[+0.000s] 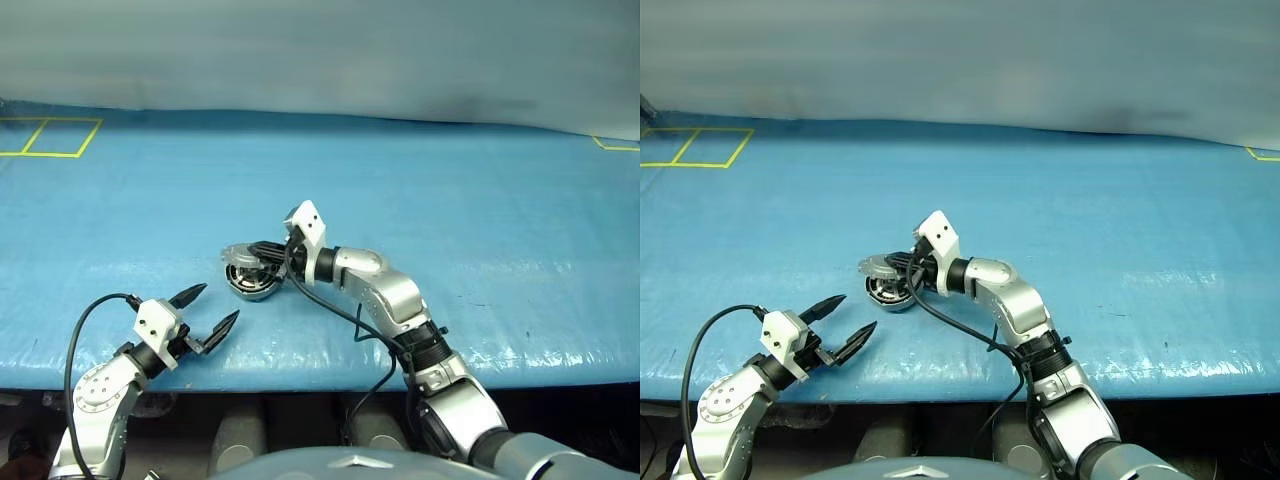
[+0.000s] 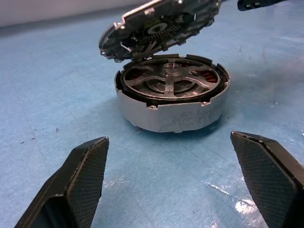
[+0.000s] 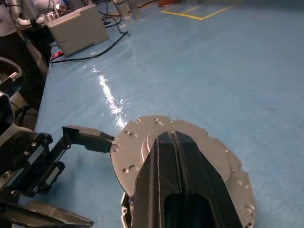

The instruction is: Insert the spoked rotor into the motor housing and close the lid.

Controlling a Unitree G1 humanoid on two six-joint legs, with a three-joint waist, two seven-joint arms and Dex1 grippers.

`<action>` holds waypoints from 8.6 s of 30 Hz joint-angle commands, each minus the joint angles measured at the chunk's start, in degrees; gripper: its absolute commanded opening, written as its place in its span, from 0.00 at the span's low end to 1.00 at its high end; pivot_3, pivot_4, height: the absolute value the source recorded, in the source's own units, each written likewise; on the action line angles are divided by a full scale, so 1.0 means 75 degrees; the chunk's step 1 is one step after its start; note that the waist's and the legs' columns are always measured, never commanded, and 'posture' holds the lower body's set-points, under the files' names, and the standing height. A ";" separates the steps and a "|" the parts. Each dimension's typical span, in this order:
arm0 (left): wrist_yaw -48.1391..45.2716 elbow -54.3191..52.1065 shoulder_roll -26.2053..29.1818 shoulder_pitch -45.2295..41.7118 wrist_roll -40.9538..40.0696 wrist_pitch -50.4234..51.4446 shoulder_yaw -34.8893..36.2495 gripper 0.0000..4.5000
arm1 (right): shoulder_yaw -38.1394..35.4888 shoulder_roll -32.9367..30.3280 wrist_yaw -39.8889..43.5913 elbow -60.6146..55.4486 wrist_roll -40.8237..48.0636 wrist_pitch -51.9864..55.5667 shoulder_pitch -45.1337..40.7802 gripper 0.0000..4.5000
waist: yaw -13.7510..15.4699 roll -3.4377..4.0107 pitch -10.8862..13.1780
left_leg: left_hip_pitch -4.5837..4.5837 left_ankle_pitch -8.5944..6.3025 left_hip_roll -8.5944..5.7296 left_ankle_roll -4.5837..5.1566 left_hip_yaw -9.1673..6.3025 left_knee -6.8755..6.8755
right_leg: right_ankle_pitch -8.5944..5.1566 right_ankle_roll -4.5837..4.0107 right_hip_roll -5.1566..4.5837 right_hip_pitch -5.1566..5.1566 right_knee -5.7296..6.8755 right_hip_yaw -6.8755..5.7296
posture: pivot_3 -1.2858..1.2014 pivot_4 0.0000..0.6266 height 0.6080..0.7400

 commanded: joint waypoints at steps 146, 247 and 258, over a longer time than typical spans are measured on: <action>0.0433 0.0159 -0.0063 -0.1651 0.0346 0.2046 -0.0566 0.00 | 0.0742 -0.0475 -0.0623 0.0698 -0.1980 -0.0817 0.0381 1.00 | 0.0036 0.0050 -0.0082 | 0.0050 -0.0003 -0.0007 -0.0003 0.0001 0.0029 | -0.0001 -0.0001 -0.0010 0.0020 0.0004 0.0000 | 0.52 0.24 1.00; 0.0837 -0.0235 -0.0652 -0.1563 -0.0702 0.2170 0.0263 0.27 | -0.3155 0.1168 -0.2682 0.0148 0.3695 0.3992 0.0871 0.27 | -0.0014 0.0044 -0.0030 | -0.0018 -0.0005 -0.0005 0.0001 -0.0005 -0.0005 | -0.0002 0.0001 -0.0004 -0.0005 -0.0023 -0.0004 | 0.52 0.24 1.00; 0.0892 -0.0796 -0.0974 -0.1429 -0.2084 0.3388 0.0712 0.92 | -0.3147 0.1147 -0.2744 0.0165 0.3837 0.3896 0.0812 0.27 | -0.0016 0.0029 -0.0014 | -0.0020 -0.0005 -0.0003 0.0002 -0.0009 -0.0005 | -0.0001 0.0001 -0.0001 -0.0005 -0.0024 -0.0006 | 0.52 0.24 1.00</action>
